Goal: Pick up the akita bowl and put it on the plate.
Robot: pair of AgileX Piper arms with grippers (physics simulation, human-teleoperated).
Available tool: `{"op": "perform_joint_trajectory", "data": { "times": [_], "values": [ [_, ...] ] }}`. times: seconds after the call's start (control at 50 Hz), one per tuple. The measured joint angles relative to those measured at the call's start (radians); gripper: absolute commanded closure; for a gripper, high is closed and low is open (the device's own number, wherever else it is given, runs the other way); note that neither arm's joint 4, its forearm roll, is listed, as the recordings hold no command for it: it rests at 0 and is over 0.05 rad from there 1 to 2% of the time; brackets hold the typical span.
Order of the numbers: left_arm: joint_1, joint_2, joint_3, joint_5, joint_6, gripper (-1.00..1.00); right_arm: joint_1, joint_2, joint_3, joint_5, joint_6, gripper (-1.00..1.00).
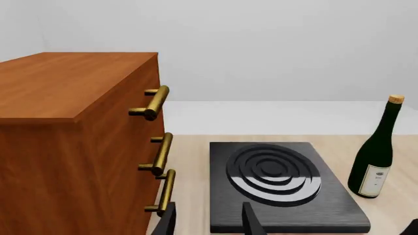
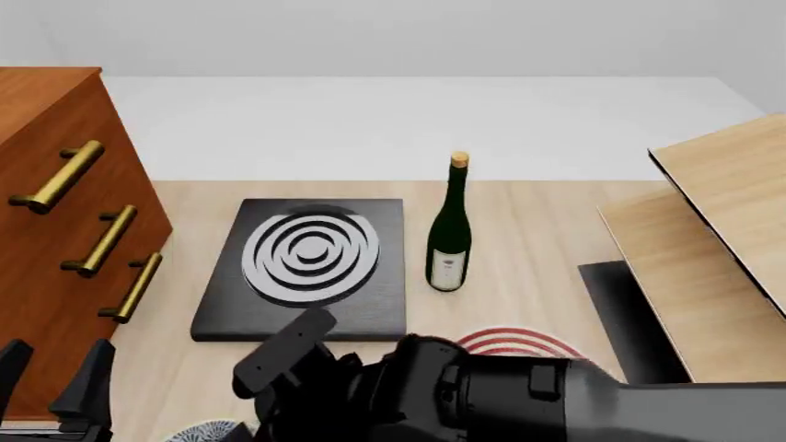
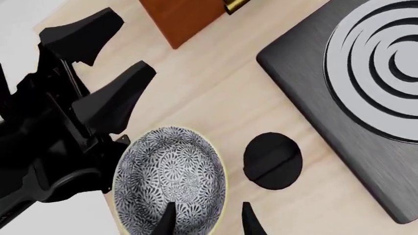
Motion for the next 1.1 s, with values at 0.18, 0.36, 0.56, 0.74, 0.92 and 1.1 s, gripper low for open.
{"op": "perform_joint_trajectory", "data": {
  "times": [0.18,0.36,0.56,0.74,0.92,1.1],
  "values": [
    [0.0,0.0,0.0,0.0,0.0,-1.0,-0.004,0.051,0.011,-0.045,0.002,-1.0],
    [0.0,0.0,0.0,0.0,0.0,-1.0,-0.008,0.094,0.024,-0.084,0.002,-1.0],
    [0.0,0.0,0.0,0.0,0.0,-1.0,-0.011,0.122,0.04,-0.111,0.004,-1.0],
    [0.0,0.0,0.0,0.0,0.0,-1.0,-0.009,0.135,0.049,-0.123,0.011,-1.0],
    [0.0,0.0,0.0,0.0,0.0,-1.0,0.002,0.155,0.066,-0.143,0.019,-1.0],
    [0.0,0.0,0.0,0.0,0.0,-1.0,0.015,0.176,0.083,-0.168,0.029,-1.0]
  ]
}}
